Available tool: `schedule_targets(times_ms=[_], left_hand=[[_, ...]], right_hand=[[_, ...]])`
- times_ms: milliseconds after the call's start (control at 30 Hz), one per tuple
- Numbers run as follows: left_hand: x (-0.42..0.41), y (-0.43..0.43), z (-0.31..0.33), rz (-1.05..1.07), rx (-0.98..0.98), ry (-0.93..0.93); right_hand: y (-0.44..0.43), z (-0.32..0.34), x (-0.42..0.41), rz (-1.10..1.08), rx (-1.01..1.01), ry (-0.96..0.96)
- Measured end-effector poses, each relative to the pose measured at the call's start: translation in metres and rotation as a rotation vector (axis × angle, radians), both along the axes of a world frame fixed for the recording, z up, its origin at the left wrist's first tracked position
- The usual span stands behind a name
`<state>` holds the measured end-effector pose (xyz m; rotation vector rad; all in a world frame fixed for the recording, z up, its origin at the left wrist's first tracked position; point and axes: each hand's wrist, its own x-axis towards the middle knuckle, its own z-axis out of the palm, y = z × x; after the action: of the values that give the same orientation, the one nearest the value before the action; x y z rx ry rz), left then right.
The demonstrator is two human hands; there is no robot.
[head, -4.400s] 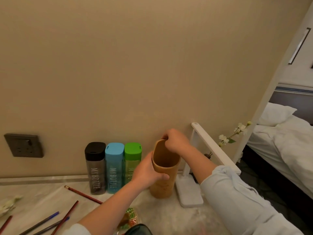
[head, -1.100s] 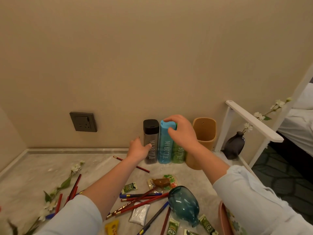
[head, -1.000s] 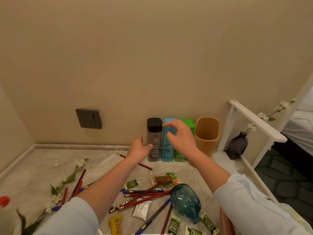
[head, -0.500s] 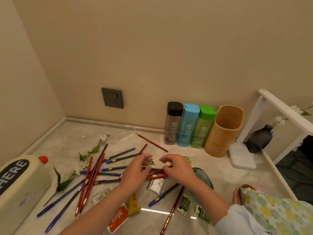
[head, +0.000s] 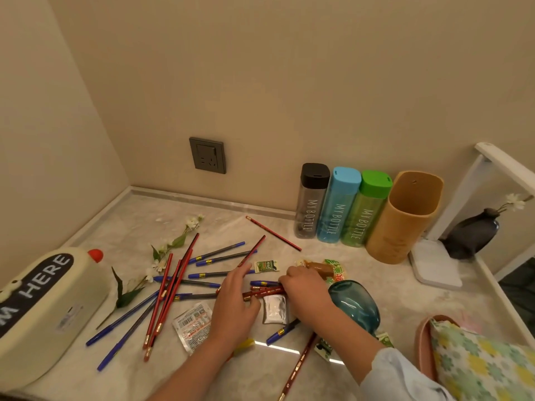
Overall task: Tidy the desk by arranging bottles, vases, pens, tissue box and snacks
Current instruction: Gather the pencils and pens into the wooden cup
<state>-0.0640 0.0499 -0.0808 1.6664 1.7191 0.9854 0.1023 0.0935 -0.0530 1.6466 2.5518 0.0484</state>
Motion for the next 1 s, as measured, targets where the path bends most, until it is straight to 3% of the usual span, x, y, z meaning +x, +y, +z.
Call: schedule_targets(times_ms=[333, 500, 667, 767, 933, 1000], left_hand=[[0.003, 0.002, 0.004, -0.021, 0.101, 0.159], [0.009, 0.01, 0.025, -0.009, 0.268, 0.2], [0.033, 0.023, 0.066, 0.12, 0.23, -0.089], [0.047, 0.035, 0.089, 0.014, 0.152, -0.315], [0.075, 0.059, 0.126, -0.099, 0.129, -0.535], [0.085, 0.067, 0.14, -0.15, 0.077, -0.589]], right_hand=[[-0.008, -0.008, 0.0, 0.012, 0.042, 0.13], [-0.001, 0.009, 0.004, -0.063, 0.006, 0.273], [0.006, 0.03, 0.001, -0.266, 0.033, 0.739], [0.013, 0.048, 0.0, -0.29, -0.011, 0.904], [0.017, 0.08, 0.011, -0.393, -0.191, 1.31], [0.018, 0.094, 0.022, -0.408, -0.207, 1.391]])
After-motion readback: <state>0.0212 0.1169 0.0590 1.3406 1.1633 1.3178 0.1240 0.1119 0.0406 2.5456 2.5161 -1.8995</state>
